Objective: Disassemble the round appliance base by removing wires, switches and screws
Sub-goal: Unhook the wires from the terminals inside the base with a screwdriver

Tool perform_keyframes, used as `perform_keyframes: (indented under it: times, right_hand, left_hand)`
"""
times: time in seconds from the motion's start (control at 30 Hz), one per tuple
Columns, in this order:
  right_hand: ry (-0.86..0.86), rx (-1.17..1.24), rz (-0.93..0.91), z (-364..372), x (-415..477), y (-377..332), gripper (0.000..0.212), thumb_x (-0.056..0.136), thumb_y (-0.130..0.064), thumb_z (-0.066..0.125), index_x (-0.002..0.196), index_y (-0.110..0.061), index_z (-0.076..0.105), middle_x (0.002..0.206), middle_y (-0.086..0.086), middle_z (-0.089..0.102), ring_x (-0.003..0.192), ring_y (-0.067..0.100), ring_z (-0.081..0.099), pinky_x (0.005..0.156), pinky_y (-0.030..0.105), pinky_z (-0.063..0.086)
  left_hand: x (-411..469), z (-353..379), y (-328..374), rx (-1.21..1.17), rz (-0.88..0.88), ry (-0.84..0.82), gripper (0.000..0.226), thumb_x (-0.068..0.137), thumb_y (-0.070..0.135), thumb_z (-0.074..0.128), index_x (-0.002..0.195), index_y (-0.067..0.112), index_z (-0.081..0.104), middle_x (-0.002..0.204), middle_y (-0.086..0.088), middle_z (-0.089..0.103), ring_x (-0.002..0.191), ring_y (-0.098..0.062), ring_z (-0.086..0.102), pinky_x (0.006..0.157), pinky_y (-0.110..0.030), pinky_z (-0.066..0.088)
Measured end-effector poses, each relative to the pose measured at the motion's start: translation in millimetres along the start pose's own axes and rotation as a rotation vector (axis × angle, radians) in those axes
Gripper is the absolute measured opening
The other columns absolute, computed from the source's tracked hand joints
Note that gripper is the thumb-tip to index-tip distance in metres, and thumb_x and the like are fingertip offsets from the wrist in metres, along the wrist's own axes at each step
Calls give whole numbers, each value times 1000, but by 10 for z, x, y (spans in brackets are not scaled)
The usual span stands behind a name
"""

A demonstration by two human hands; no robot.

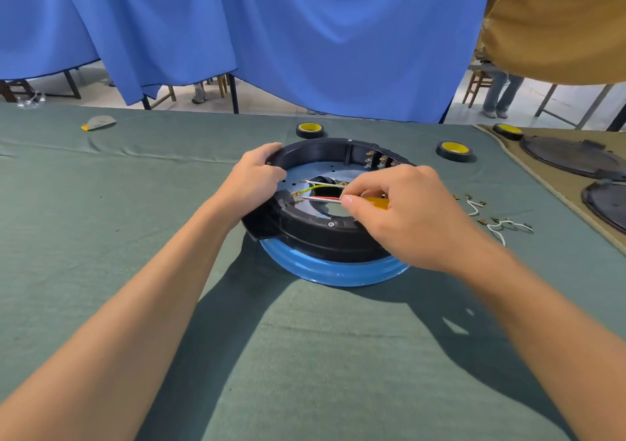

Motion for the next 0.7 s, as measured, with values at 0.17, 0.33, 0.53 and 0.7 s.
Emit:
perform_keyframes:
  times: [0.17,0.33,0.53,0.7]
  right_hand:
    - [-38,-39,-27,64,45,-49,21,91,-25,55,80,-23,72,54,-8,57,56,14,48,53,22,31]
    - [-42,-42,-48,50,18,-100,20,90,-24,56,80,-23,73,60,-12,60,61,14,52,55,23,31]
    - [-33,-97,-54,91,-27,-164,21,93,-25,52,84,-20,71,64,-4,60,63,21,51,62,30,33]
    - [-43,-222,-74,166,-71,-256,25,96,-34,43,95,-21,65,73,3,59,72,29,53,66,39,46]
  left_hand:
    - [-40,-41,268,292,134,17,41,95,24,50,137,22,48,135,0,52,117,-20,49,89,-25,39]
    - [-74,152,375,416,222,-59,35,99,29,43,129,18,57,128,2,53,118,-17,47,90,-23,29]
    - [-123,198,415,495,283,-40,33,100,23,38,118,12,64,140,-8,48,140,-20,26,102,-29,26]
    - [-147,214,418,522,278,-48,37,101,22,35,108,2,65,131,-16,51,130,-22,33,92,-32,28]
Point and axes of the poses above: each hand's wrist, its own x-axis towards the middle knuckle, its own z-axis out of the palm, y = z × x, the point moved 10 cm from there along x, towards the middle knuckle
